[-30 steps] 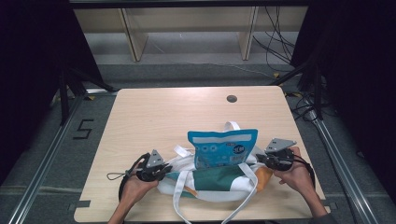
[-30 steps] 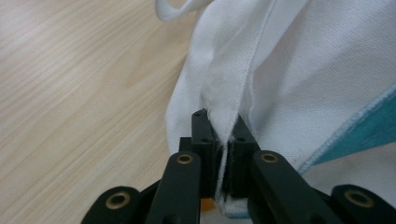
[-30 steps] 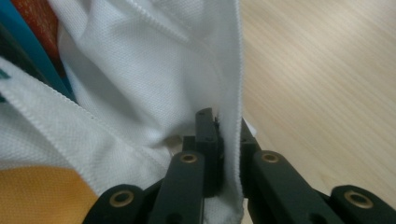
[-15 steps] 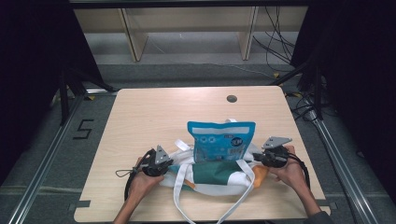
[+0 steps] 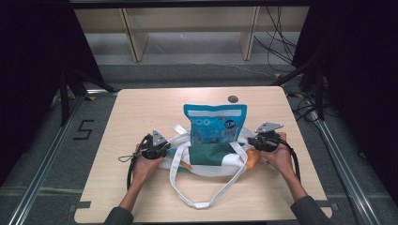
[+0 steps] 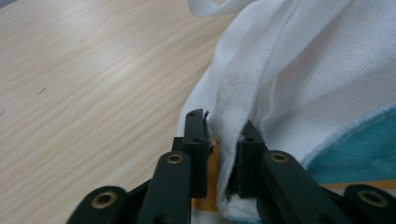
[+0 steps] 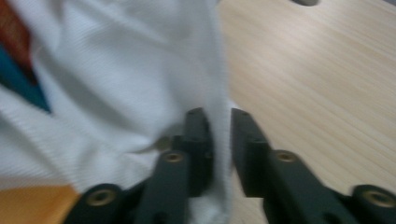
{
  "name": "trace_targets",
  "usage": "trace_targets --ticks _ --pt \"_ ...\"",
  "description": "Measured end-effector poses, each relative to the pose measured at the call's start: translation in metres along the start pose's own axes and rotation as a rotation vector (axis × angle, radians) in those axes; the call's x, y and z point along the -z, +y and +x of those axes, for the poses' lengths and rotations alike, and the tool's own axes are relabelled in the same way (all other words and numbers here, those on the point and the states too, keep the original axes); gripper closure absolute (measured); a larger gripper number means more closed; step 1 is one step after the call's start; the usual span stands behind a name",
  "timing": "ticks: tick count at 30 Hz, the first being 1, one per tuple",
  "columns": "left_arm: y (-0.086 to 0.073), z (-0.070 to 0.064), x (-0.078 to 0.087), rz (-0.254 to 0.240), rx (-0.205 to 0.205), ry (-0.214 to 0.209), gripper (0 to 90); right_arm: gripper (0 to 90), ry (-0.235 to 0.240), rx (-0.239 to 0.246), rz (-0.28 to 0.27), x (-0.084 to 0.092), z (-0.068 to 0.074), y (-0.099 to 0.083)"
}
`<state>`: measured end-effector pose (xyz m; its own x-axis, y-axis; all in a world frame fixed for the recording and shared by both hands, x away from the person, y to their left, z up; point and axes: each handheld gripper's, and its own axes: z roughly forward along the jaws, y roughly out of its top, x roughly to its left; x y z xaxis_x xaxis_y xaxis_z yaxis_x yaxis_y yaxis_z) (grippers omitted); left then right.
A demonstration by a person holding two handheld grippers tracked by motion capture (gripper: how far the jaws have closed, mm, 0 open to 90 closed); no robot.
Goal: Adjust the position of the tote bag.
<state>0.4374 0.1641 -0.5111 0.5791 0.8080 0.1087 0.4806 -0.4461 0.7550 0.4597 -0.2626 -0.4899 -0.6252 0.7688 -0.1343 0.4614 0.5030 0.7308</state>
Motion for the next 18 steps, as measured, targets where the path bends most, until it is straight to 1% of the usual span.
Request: trace_targets --ticks 1,2,3,4,5,6,7,8,9,10,11,12,13,14,15,16,17,18 --pt "0.001 0.002 0.003 0.008 -0.002 0.007 71.7 69.0 -0.002 -0.046 -0.015 0.004 -0.004 0.001" --pt "0.002 0.002 0.005 -0.017 0.039 0.014 65.3 61.4 -0.004 -0.091 -0.037 0.012 -0.01 0.002" --pt "0.005 0.008 0.017 -0.011 0.027 0.001 61.5 57.0 -0.018 -0.107 -0.061 0.02 -0.013 0.004" --pt "0.007 0.008 0.023 -0.017 0.039 -0.002 58.5 54.5 -0.022 -0.145 -0.073 0.027 -0.013 0.006" --pt "0.007 0.008 0.023 -0.017 0.039 -0.002 55.4 54.5 -0.022 -0.145 -0.073 0.027 -0.013 0.006" --pt "0.008 0.006 0.03 -0.05 0.067 0.002 55.4 53.1 -0.022 -0.154 -0.1 0.037 -0.014 0.008" --pt "0.008 0.006 0.035 -0.053 0.055 0.0 52.6 51.9 -0.014 -0.17 -0.149 0.048 -0.014 0.01" --pt "0.009 0.006 0.044 -0.069 0.064 -0.001 50.7 50.1 -0.006 -0.19 -0.155 0.056 -0.011 0.011" --pt "0.01 0.006 0.047 -0.093 0.079 -0.014 49.0 49.3 0.012 -0.156 -0.182 0.067 -0.011 0.013" --pt "0.011 0.005 0.053 -0.108 0.106 -0.021 47.9 49.3 0.026 -0.173 -0.2 0.082 -0.004 0.016" --pt "0.012 0.005 0.059 -0.126 0.131 -0.029 47.9 49.3 0.026 -0.173 -0.2 0.082 -0.004 0.016" --pt "0.014 0.004 0.066 -0.133 0.121 -0.049 49.7 49.4 0.083 -0.149 -0.226 0.096 0.002 0.018" --pt "0.016 -0.001 0.07 -0.152 0.131 -0.067 49.7 49.4 0.083 -0.149 -0.226 0.096 0.002 0.018" --pt "0.017 -0.004 0.072 -0.164 0.129 -0.084 53.3 49.3 0.123 -0.145 -0.242 0.101 0.012 0.02" --pt "0.02 -0.008 0.075 -0.18 0.131 -0.116 53.3 49.3 0.123 -0.145 -0.242 0.101 0.012 0.02" --pt "0.023 -0.012 0.077 -0.196 0.134 -0.138 56.0 49.2 0.15 -0.136 -0.243 0.103 0.019 0.024" --pt "0.025 -0.015 0.077 -0.206 0.137 -0.156 57.5 48.9 0.167 -0.131 -0.247 0.103 0.026 0.027" --pt "0.027 -0.019 0.078 -0.216 0.144 -0.18 60.1 48.9 0.221 -0.104 -0.222 0.102 0.038 0.032"
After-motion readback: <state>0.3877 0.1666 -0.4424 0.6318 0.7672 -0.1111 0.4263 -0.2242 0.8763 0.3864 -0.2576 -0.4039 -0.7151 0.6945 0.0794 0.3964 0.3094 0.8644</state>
